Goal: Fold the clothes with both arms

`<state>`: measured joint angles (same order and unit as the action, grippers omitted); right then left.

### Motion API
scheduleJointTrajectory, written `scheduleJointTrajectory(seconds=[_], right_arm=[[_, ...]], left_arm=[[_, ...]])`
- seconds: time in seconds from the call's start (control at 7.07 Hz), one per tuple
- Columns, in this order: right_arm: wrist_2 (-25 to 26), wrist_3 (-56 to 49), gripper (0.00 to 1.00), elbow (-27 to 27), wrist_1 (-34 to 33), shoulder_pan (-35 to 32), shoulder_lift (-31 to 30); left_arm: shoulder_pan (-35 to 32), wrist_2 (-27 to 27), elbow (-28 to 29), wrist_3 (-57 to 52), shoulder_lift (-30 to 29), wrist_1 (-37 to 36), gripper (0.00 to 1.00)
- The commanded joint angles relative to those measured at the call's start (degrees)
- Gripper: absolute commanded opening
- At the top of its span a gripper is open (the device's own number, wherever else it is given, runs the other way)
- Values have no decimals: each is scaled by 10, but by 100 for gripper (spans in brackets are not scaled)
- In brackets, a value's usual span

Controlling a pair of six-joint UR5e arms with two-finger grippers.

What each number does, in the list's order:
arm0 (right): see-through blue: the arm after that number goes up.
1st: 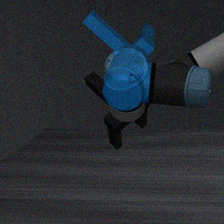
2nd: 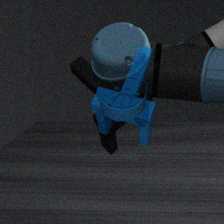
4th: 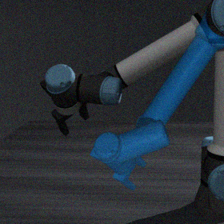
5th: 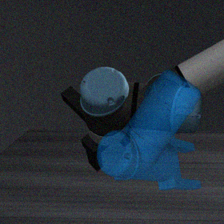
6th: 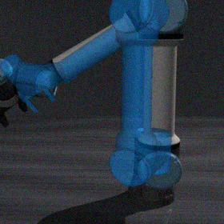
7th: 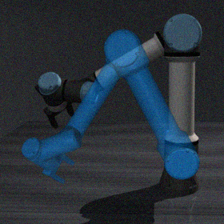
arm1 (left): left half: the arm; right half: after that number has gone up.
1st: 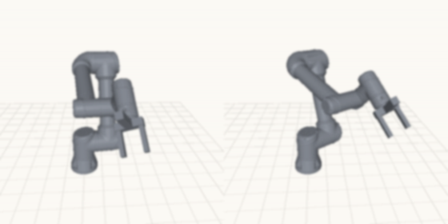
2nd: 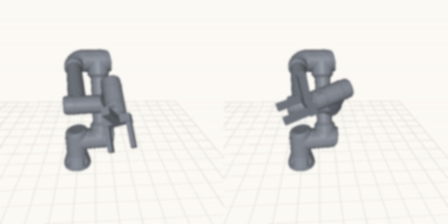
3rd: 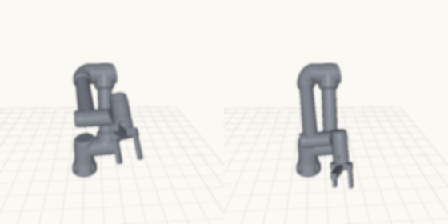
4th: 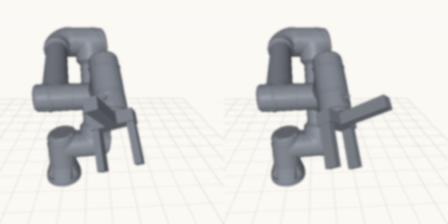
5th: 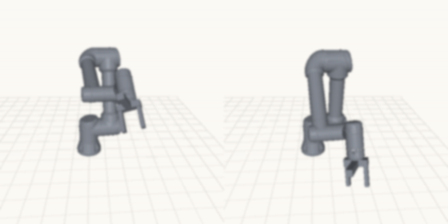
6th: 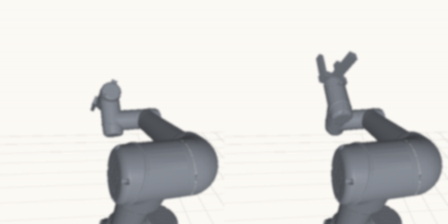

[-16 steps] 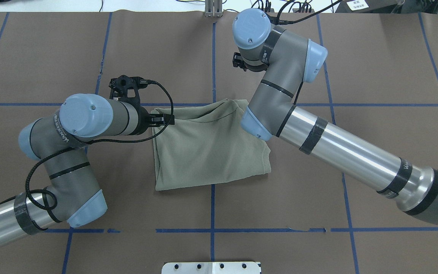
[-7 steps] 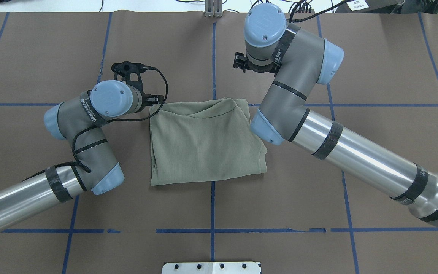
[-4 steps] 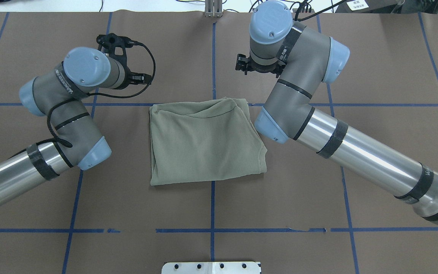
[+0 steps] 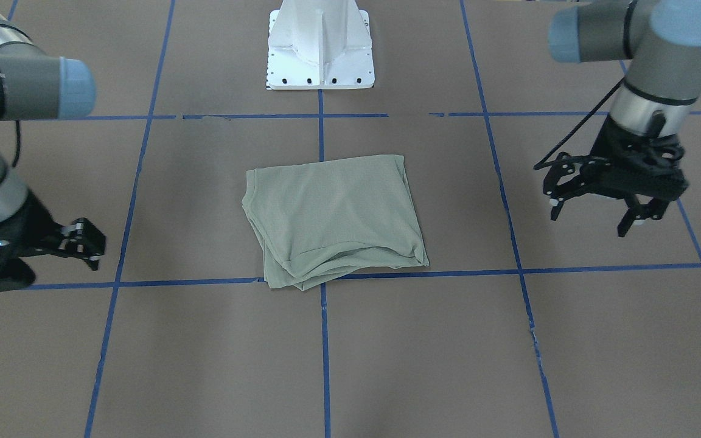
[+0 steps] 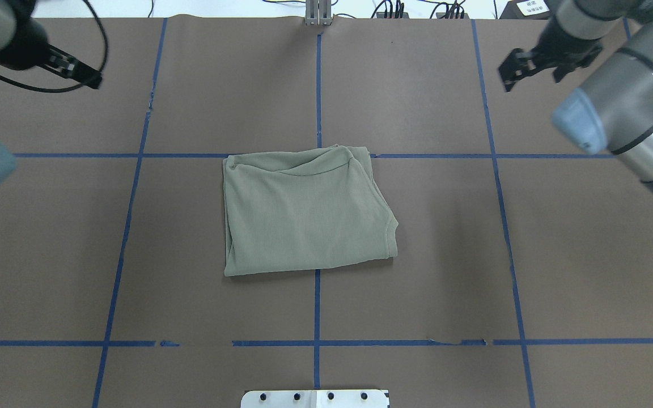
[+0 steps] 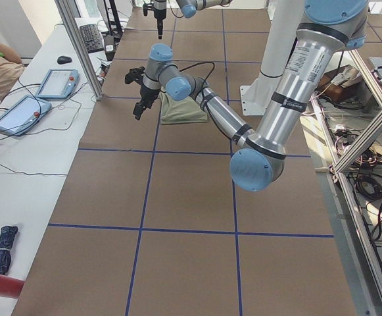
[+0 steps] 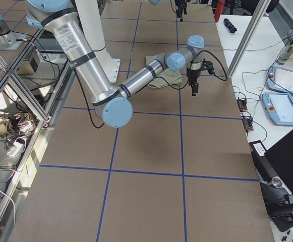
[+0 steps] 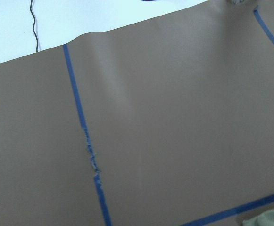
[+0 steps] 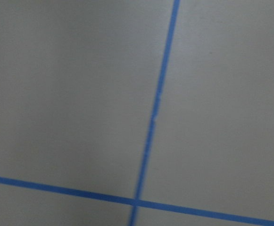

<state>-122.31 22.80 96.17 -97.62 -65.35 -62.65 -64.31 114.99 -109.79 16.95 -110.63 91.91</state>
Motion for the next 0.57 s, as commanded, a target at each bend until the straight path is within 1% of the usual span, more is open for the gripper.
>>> scheduleJointTrajectory(seconds=[0.0, 0.14, 0.28, 0.42], right_arm=[[-71, -244, 100, 4, -40, -147, -97], [-94, -261, 100, 7, -28, -184, -184], [-92, -268, 100, 5, 5, -197, -268], [-95, -265, 100, 5, 41, -214, -320]], left_arm=[[-163, 80, -14, -220, 71, -48, 100], [-186, 98, -15, -255, 154, -40, 100], [-187, 97, -11, -248, 190, -43, 100], [-208, 98, 7, -251, 201, -42, 100]])
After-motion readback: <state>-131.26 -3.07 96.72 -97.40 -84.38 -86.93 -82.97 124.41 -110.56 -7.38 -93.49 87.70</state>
